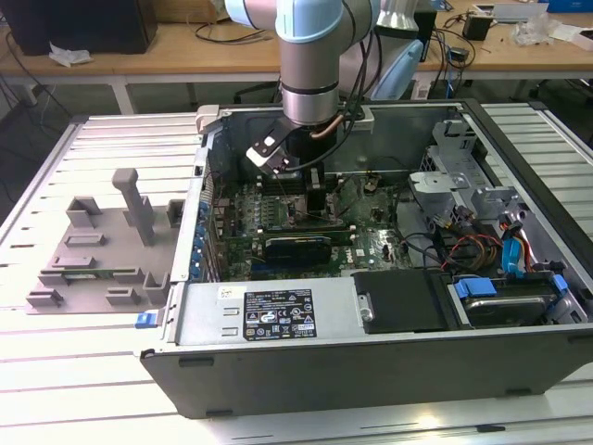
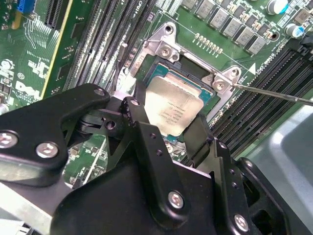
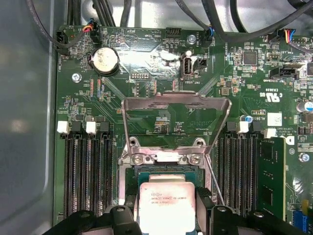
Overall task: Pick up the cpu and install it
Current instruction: 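Place the cpu into insertion slot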
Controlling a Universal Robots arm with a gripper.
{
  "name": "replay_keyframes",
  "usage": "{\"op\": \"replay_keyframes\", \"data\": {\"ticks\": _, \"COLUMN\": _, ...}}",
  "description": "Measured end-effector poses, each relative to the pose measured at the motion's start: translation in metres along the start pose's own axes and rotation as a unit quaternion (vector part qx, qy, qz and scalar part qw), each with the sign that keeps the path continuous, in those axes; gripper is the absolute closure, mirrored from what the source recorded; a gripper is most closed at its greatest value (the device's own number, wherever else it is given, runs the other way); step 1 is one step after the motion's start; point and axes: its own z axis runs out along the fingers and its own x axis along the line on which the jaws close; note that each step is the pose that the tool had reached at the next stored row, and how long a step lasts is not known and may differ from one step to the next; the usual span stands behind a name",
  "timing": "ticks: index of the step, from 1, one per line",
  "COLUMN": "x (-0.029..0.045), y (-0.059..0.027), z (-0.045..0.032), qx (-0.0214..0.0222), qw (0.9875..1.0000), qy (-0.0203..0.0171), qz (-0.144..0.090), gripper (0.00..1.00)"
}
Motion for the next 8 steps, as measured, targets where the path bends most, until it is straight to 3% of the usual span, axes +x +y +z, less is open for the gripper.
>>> {"op": "replay_keyframes", "data": {"ticks": 3, "x": 0.0001, "y": 0.0, "z": 0.0003, "qx": -0.0001, "qw": 1.0, "qy": 0.0001, "qz": 0.0, "gripper": 0.45}}
{"op": "replay_keyframes", "data": {"ticks": 4, "x": 0.0001, "y": 0.0, "z": 0.0003, "qx": -0.0001, "qw": 1.0, "qy": 0.0001, "qz": 0.0, "gripper": 0.32}}
{"op": "replay_keyframes", "data": {"ticks": 8, "x": 0.0001, "y": 0.0001, "z": -0.0004, "qx": -0.0001, "qw": 1.0, "qy": 0.0002, "qz": 0.0, "gripper": 0.32}}
